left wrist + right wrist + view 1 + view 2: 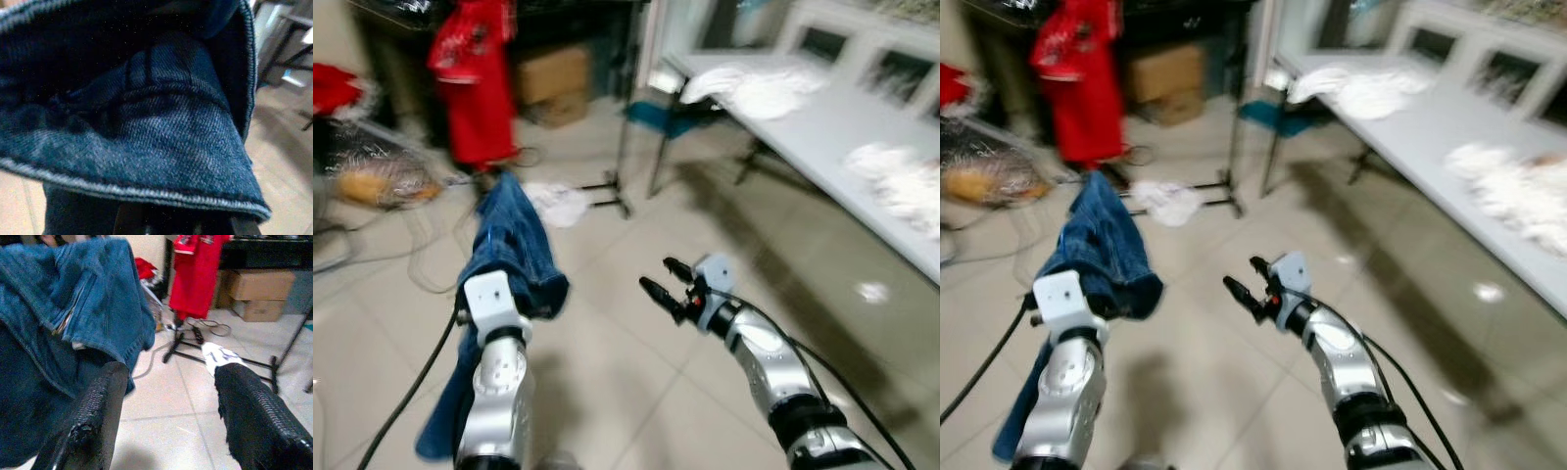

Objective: Hang hanger

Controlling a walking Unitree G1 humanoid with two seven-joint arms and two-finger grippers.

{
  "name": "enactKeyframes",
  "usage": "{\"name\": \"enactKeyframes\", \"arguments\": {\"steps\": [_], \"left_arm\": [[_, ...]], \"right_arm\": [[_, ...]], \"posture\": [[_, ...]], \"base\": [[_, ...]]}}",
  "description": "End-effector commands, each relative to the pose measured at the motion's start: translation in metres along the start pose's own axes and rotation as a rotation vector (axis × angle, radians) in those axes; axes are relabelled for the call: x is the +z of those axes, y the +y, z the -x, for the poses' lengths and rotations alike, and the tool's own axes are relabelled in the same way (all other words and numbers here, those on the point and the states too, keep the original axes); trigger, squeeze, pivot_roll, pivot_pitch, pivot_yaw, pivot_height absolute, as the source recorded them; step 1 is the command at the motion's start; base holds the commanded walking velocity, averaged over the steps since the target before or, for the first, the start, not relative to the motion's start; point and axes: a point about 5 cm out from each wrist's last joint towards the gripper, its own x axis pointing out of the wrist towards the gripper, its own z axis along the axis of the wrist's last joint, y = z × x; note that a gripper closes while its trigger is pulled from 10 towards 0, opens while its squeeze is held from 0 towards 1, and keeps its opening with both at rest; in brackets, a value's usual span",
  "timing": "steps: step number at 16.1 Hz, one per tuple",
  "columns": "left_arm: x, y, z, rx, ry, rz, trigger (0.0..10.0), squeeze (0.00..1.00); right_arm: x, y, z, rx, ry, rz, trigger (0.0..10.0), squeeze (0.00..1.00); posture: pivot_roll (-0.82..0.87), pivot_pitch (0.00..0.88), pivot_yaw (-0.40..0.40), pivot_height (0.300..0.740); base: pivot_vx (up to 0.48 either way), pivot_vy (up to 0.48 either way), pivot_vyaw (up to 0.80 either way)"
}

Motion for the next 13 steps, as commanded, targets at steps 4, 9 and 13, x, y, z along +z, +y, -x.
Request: {"name": "enactKeyframes", "arguments": {"steps": [4,9,13], "left_arm": [[0.0105,-0.0112,-0.0023,-0.025,-0.062,0.01,10.0,0.0],[0.0087,-0.0123,-0.0018,-0.028,-0.063,0.004,10.0,0.0],[0.009,-0.0126,-0.0022,-0.03,-0.067,0.002,10.0,0.0]], "right_arm": [[0.0059,-0.0063,0.0003,0.0,-0.012,0.027,10.0,0.0],[0.0037,-0.006,0.0021,0.005,-0.008,0.031,10.0,0.0],[0.0058,-0.0034,-0.0005,0.021,-0.014,0.055,10.0,0.0]], "posture": [[0.15,0.0,-0.029,0.74],[0.15,0.0,-0.028,0.74],[0.15,0.001,-0.028,0.74]], "base": [[0.359,0.0,0.0],[0.362,0.0,0.0],[0.362,0.0,0.0]]}}
